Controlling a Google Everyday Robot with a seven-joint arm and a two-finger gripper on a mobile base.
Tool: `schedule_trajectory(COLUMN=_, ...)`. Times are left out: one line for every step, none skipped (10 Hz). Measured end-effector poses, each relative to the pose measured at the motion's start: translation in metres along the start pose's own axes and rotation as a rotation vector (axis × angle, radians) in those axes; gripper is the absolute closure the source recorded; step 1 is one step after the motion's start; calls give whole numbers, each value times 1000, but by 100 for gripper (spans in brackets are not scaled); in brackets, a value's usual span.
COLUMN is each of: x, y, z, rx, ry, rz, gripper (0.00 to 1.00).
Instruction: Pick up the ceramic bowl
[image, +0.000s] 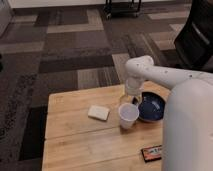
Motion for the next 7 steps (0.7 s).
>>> schedule_trajectory(x=2, y=0, z=4, rx=5, ry=8, rz=-12, gripper=35)
schedule_trajectory(x=3, y=0, z=5, rx=6, ry=11, rz=-12, gripper=35)
schedule_trajectory(x=4, y=0, z=6, rx=8, ry=15, rz=-14, gripper=35)
schedule_trajectory(x=5, y=-1, z=4, rx=13, ry=16, rz=-14, gripper=35)
schedule_trajectory(x=6, y=-2, z=3, rx=16, ry=15, rz=-15, gripper=37)
schedule_trajectory(x=7, y=-3, z=2, rx=16, ry=12, rz=-14, gripper=44)
schedule_trajectory(x=8, y=-4, z=0, rx=13, ry=8, rz=-12, gripper=56)
